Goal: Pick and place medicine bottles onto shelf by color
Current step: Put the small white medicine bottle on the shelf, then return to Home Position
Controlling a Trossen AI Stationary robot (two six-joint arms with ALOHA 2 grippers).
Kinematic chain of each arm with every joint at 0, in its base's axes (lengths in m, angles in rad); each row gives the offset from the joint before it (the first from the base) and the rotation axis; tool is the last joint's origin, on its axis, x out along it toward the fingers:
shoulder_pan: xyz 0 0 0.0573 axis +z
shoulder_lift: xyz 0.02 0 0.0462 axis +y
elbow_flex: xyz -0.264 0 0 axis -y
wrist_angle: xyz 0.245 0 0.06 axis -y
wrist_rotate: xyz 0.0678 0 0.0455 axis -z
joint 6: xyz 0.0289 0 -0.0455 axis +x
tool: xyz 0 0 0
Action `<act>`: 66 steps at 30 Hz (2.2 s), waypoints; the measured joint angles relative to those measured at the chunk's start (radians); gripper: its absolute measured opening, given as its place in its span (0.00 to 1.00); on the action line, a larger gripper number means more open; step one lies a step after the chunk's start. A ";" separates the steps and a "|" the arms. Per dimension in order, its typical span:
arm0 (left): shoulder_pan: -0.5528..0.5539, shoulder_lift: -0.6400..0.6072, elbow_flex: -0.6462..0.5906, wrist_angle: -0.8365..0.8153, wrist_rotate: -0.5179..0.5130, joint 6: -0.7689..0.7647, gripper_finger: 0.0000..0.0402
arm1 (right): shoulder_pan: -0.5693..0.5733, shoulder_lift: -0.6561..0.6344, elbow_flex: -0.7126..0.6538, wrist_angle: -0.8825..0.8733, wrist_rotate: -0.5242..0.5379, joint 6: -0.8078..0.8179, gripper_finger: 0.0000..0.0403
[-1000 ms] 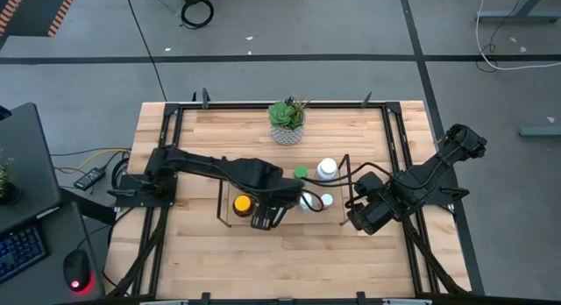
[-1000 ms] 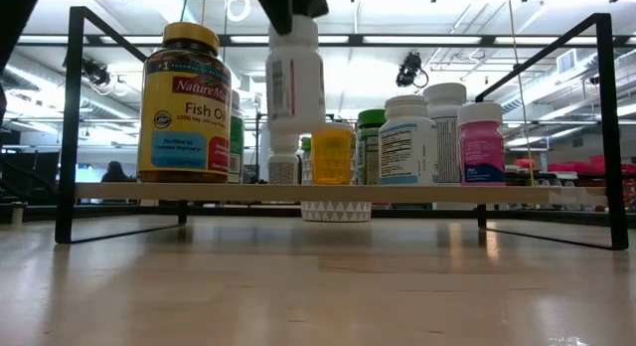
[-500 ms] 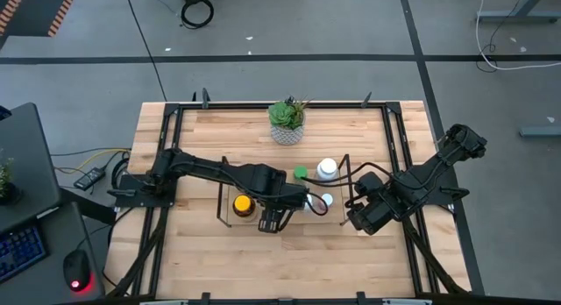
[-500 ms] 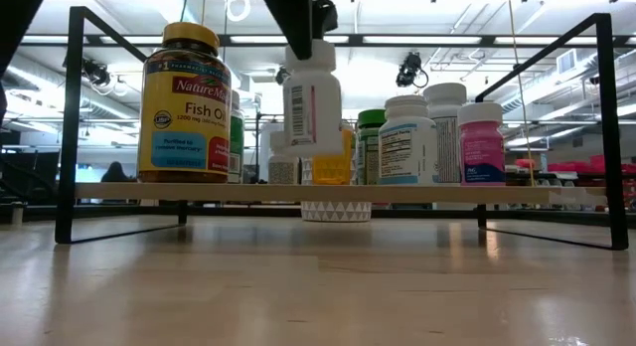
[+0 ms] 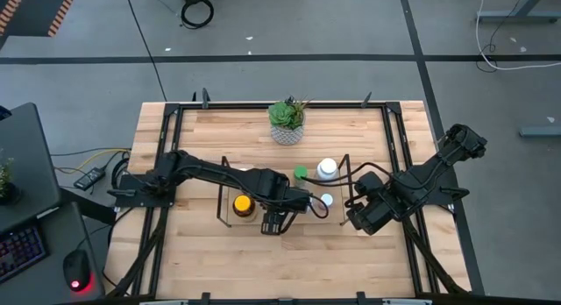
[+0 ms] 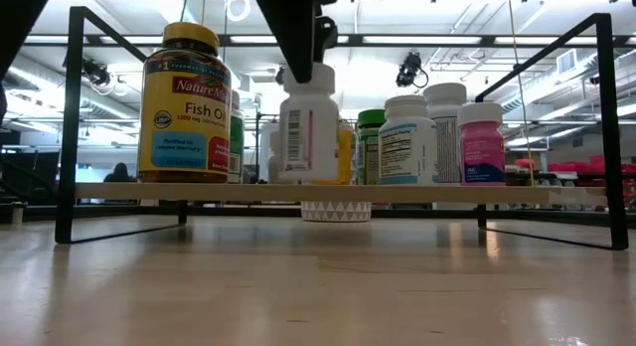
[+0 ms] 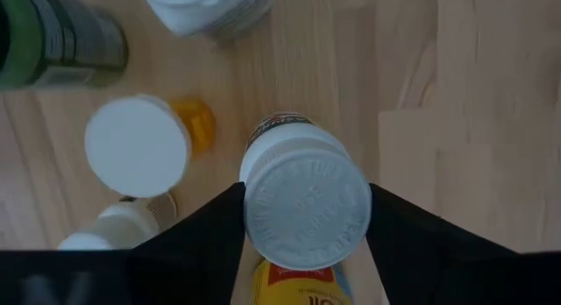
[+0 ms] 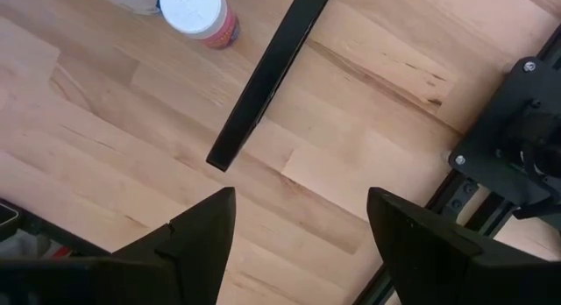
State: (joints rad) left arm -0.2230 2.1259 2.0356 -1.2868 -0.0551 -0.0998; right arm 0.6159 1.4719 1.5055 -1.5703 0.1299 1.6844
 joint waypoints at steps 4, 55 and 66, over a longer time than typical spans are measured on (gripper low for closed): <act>0.000 0.012 0.000 0.009 -0.001 -0.002 0.56 | 0.000 0.000 0.000 0.000 0.000 0.000 0.66; 0.021 -0.047 0.201 -0.132 0.019 -0.101 0.81 | 0.000 0.000 0.001 0.000 0.023 -0.011 0.66; 0.037 -0.204 0.279 -0.134 -0.031 -0.168 0.81 | 0.002 -0.010 0.043 0.012 0.092 -0.052 0.66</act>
State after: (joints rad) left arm -0.1858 1.9216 2.3144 -1.4210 -0.0858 -0.2674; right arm 0.6182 1.4615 1.5482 -1.5588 0.2220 1.6325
